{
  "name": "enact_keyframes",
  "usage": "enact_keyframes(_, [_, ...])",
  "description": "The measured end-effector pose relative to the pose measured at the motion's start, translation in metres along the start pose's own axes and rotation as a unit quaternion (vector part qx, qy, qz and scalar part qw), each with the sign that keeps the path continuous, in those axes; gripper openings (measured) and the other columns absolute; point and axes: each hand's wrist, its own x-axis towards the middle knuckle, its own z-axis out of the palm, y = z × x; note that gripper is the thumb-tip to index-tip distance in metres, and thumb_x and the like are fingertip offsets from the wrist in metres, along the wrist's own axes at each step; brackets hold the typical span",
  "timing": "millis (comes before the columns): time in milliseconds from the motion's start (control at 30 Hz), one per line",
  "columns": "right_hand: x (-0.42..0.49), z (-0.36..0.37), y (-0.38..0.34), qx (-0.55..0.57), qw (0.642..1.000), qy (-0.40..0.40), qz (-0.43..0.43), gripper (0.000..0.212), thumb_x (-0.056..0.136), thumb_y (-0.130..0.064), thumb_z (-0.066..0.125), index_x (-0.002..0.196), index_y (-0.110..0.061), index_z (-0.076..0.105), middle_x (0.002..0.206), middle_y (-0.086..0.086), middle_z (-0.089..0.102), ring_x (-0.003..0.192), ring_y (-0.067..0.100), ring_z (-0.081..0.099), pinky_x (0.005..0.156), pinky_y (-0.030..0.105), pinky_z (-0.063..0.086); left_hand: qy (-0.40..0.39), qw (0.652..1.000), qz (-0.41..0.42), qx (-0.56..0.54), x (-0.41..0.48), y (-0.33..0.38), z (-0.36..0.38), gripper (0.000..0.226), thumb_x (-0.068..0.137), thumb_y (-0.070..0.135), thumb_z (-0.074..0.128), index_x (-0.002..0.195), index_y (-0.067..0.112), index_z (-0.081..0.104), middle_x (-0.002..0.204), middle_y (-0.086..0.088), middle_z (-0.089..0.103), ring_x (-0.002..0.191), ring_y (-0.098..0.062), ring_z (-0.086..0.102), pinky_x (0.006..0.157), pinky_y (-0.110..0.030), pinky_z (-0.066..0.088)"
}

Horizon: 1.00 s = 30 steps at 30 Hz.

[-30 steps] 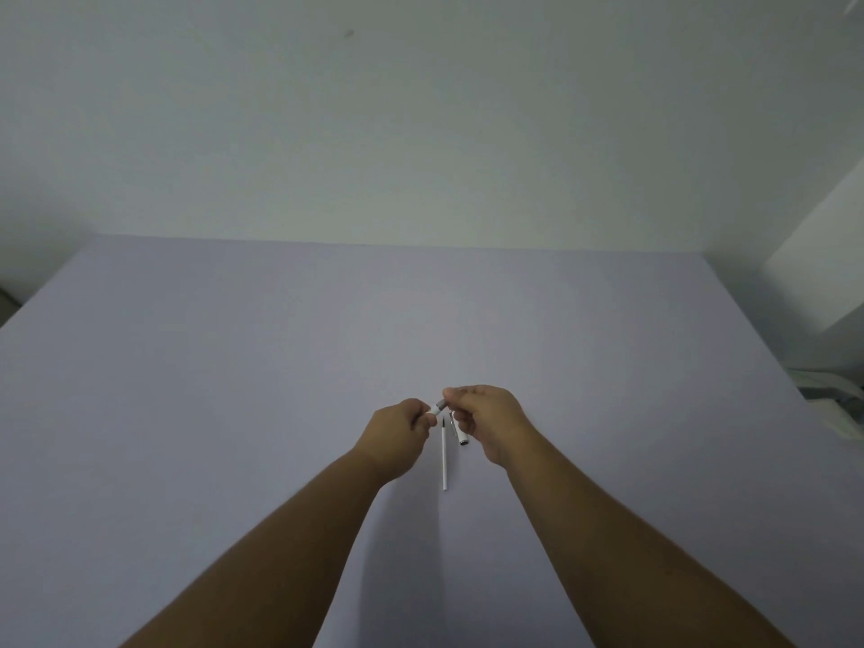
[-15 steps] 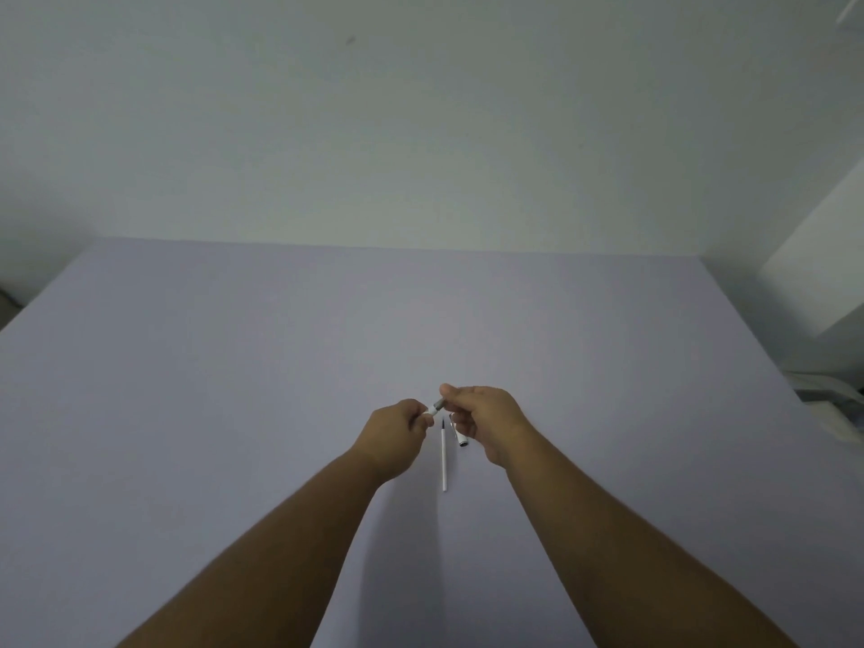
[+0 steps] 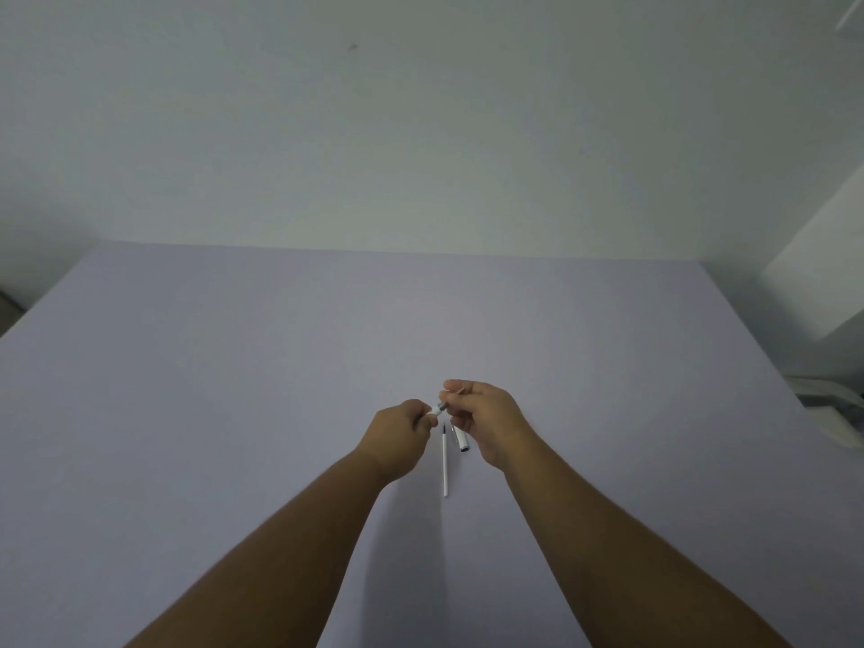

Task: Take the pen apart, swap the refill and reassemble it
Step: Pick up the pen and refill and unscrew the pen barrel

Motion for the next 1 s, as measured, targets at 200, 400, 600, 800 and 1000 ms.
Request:
enact_keyframes(200, [0.001,0.002,0.000,-0.036,0.999,0.015,0.013,0.013,0.088,-0.015,0.063,0.078,-0.010,0.069,0.079,0.007,0.063,0.065,0.014,0.051,0.067,0.027,0.047,-0.002,1.000,-0.002,-0.009,0.003,0.002,0.000,0.018,0.098,0.023,0.043,0.094,0.014,0.058,0.087,-0.005,0.062,0.072,-0.019,0.051,0.058,-0.020,0.037])
enact_keyframes(400, [0.004,-0.003,-0.012,0.031,0.998,0.019,-0.046,0.021,0.094,-0.001,0.050,0.102,-0.009,0.067,0.085,0.002,0.064,0.071,0.011,0.051,0.070,0.022,0.047,-0.010,1.000,-0.013,-0.018,0.005,0.001,-0.001,0.027,0.099,0.028,0.042,0.107,0.010,0.059,0.090,-0.006,0.062,0.076,-0.020,0.051,0.066,-0.027,0.040])
enact_keyframes(600, [0.007,-0.001,-0.014,0.048,0.997,0.043,-0.048,0.015,0.090,-0.003,0.058,0.098,-0.012,0.067,0.085,0.003,0.067,0.073,0.013,0.055,0.075,0.025,0.050,-0.041,0.996,-0.006,-0.074,0.006,0.006,-0.004,0.025,0.100,0.023,0.035,0.120,0.028,0.049,0.083,-0.012,0.052,0.067,-0.019,0.043,0.058,-0.021,0.039])
enact_keyframes(800, [0.025,-0.014,-0.018,0.097,0.978,0.158,-0.093,0.006,0.086,-0.009,0.065,0.089,-0.014,0.066,0.078,0.000,0.064,0.068,0.010,0.055,0.070,0.022,0.050,-0.041,0.994,-0.039,-0.097,0.009,-0.002,-0.002,0.023,0.100,0.022,0.032,0.106,0.033,0.051,0.083,-0.012,0.049,0.067,-0.020,0.041,0.056,-0.023,0.039])
enact_keyframes(1000, [0.038,-0.034,0.021,-0.374,0.920,0.109,-0.037,0.024,0.086,-0.014,0.060,0.108,-0.013,0.068,0.097,0.005,0.071,0.093,0.023,0.064,0.081,0.028,0.047,-0.045,0.992,-0.070,-0.097,0.012,-0.016,0.012,0.025,0.099,0.019,0.032,0.112,0.026,0.052,0.080,-0.012,0.049,0.061,-0.018,0.039,0.056,-0.025,0.039])
